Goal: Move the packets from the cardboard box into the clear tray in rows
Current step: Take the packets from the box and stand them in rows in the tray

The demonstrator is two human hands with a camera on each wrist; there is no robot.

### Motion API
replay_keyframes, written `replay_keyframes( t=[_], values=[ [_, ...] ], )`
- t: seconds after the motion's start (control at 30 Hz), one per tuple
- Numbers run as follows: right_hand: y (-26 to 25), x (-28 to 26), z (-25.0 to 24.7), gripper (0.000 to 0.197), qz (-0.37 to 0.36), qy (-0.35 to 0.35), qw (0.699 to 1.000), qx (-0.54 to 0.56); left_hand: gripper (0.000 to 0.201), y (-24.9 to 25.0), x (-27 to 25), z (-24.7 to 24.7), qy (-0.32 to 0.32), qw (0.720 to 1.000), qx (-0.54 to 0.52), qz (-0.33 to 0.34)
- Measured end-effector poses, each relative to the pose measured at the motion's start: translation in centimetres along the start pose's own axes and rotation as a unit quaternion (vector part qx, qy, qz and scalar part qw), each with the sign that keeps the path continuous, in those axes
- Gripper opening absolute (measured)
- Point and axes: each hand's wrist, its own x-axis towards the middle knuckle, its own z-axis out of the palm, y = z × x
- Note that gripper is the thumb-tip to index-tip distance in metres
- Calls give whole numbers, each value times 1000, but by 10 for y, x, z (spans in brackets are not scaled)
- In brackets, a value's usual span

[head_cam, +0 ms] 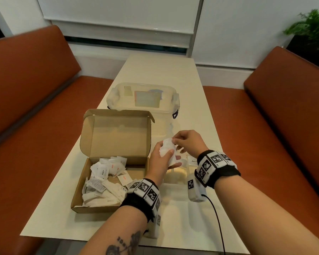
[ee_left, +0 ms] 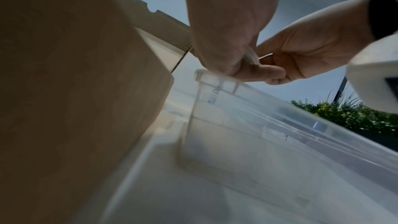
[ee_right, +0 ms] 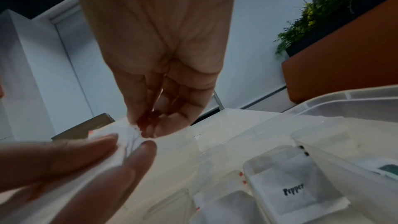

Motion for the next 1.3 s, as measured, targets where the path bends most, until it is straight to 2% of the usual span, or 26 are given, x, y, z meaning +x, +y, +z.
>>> replay_keyframes(
  t=[0.1, 0.23, 0.4, 0.53, 0.63, 0.73, 0.83, 0.97, 1.13, 1.3],
  values=[
    [1, -1, -1, 7, 7, 29, 999, 23, 31, 3, 0, 0, 7, 1000, -8, -11],
    [2, -3, 1, 2, 6, 32, 999, 35, 32, 3, -3, 0, 2, 1000, -1, -13],
    [4, -4, 1, 12, 5, 65, 996, 65, 28, 4, -5, 0, 6, 1000, 4, -9],
    [2, -3, -5, 12, -13, 112, 991, 67, 30, 4, -3, -2, 37, 999, -6, -9],
    [0, -4, -12, 13, -13, 70, 995, 74, 31, 4, -1, -3, 58, 998, -26, -17],
    [-1, -6, -10, 12, -5, -2, 1000, 2, 21, 6, -3, -2, 50, 996, -56, -39],
    [1, -8, -3, 12, 0, -21, 999, -25, 16, 7, -7, 1, 32, 996, -70, -43],
    [2, -9, 3, 13, -1, -3, 1000, -1, 25, 7, -9, 0, 24, 998, -49, -15],
    [4, -8, 1, 10, 1, 9, 999, 37, 24, 6, -7, -2, 32, 999, -33, -1],
    [7, -6, -2, 11, -4, 68, 997, 34, 23, 1, -4, -5, 47, 999, -16, -1]
  ],
)
